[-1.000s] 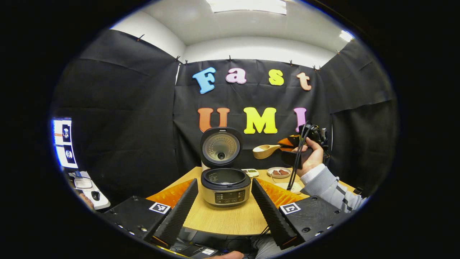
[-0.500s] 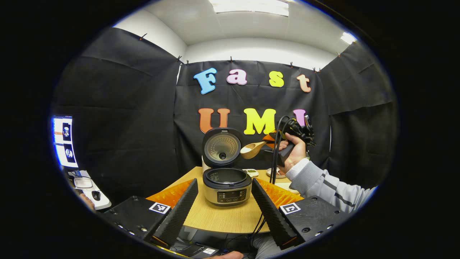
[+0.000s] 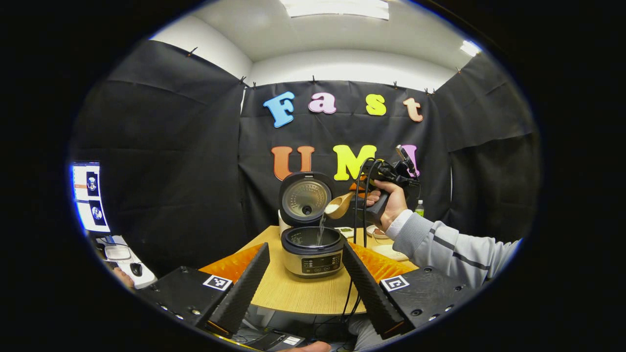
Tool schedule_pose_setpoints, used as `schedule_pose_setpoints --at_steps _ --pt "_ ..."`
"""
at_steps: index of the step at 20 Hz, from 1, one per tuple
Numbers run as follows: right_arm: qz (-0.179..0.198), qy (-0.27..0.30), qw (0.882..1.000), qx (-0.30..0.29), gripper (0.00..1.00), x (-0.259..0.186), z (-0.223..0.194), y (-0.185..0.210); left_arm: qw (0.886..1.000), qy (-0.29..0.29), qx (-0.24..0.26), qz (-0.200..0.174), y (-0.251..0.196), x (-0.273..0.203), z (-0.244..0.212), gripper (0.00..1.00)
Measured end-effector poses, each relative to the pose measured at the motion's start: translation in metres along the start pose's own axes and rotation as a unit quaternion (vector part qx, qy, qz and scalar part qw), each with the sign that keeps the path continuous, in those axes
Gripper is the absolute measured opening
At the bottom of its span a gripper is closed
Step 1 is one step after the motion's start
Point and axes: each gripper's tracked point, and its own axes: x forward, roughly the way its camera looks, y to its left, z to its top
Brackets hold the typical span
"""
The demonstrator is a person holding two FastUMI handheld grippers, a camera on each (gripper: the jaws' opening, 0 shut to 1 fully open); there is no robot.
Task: Close the left gripper, press the button to open the rice cooker; take a wooden spoon from the chopstick holder with the right hand, scoop a spoonful of rice and pour it into the rice cooker, then put the wooden spoon back into the chopstick holder.
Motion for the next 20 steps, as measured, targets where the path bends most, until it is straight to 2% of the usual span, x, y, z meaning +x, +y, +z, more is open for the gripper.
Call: schedule_pose_setpoints --at_steps 6,13,16,20 --pt "0.004 0.024 0.997 -0.072 0.11 0.002 -0.012 0.009 1.0 0.01 0.014 -0.002 -0.003 0.0 -0.01 0.95" --pt "-0.02 0.029 0.989 -0.141 0.12 0.017 -0.019 0.011 1.0 0.007 0.021 -0.006 -0.001 -0.002 -0.008 0.95" --pt "-0.029 0.03 0.983 -0.18 0.12 0.02 -0.024 0.011 1.0 0.012 0.016 -0.002 0.002 -0.001 -0.012 0.95" --pt "-0.033 0.027 0.967 -0.251 0.12 0.021 -0.033 0.02 1.0 0.014 0.012 0.002 0.005 -0.001 -0.012 0.95"
